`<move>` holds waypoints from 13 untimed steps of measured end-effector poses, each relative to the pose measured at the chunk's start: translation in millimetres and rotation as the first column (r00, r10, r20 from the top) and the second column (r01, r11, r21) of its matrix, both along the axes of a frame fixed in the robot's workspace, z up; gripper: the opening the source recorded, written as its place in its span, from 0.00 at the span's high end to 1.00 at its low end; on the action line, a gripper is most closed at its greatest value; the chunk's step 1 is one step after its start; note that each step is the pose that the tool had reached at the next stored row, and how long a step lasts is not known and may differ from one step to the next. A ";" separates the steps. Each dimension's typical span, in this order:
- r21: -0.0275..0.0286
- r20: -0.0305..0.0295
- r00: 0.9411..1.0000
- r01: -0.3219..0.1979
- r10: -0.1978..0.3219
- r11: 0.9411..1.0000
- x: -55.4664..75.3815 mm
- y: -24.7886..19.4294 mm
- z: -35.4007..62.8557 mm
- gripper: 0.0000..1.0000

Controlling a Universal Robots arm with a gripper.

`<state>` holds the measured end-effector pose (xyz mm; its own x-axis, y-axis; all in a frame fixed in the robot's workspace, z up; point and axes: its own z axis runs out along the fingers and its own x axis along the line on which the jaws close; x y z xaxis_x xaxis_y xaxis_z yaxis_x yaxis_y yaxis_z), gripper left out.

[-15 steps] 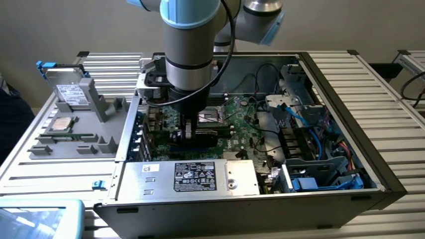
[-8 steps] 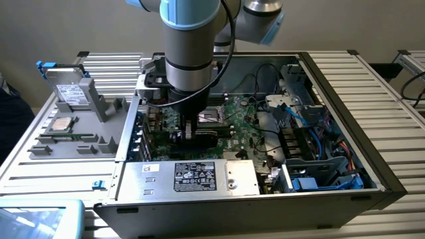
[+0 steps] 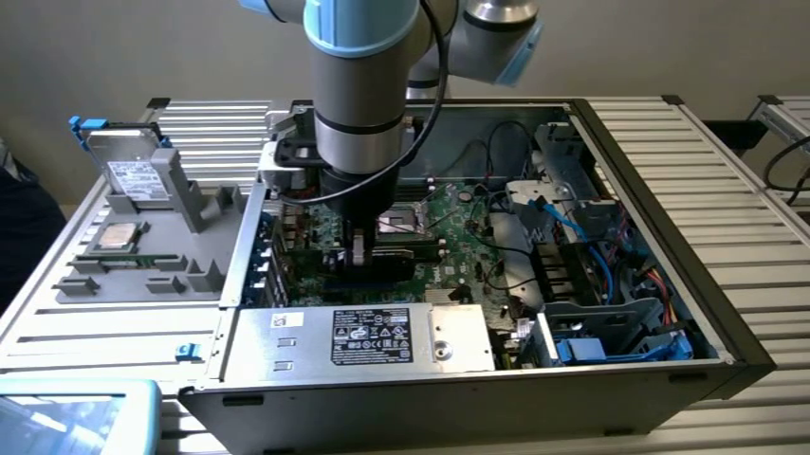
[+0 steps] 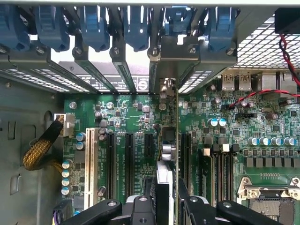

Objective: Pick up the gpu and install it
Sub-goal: 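Insert the gpu into the slot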

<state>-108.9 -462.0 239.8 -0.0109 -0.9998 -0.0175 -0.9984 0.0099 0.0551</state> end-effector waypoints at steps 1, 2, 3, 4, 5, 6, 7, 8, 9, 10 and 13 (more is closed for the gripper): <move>0.000 0.000 1.000 0.000 0.000 1.000 -0.4 0.0 -0.1 0.72; 0.000 0.000 1.000 0.000 0.000 1.000 -0.5 0.0 -0.2 0.72; 0.000 0.000 1.000 0.000 0.000 1.000 -0.5 0.0 -0.2 0.72; 0.000 0.000 1.000 0.000 0.000 1.000 -0.5 0.0 -0.2 0.72; 0.000 0.000 1.000 0.000 0.000 1.000 -0.4 0.0 -0.2 0.72; 0.000 0.000 1.000 0.000 0.000 1.000 -0.1 -0.1 -0.3 0.72; 0.000 0.000 1.000 0.000 0.000 1.000 0.2 0.0 -0.3 0.72; 0.000 0.000 1.000 0.000 0.000 1.000 0.7 0.0 -0.3 0.72; 0.000 -0.001 1.000 0.001 -0.001 1.000 1.3 0.0 -0.3 0.72; 0.000 0.000 1.000 0.000 0.000 1.000 1.5 0.0 -0.3 0.72; 0.000 0.000 1.000 0.000 0.000 1.000 1.5 0.0 -0.3 0.72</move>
<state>-107.4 -462.0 239.4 -0.0111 -0.9998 -0.0174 -0.9984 0.0101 0.0552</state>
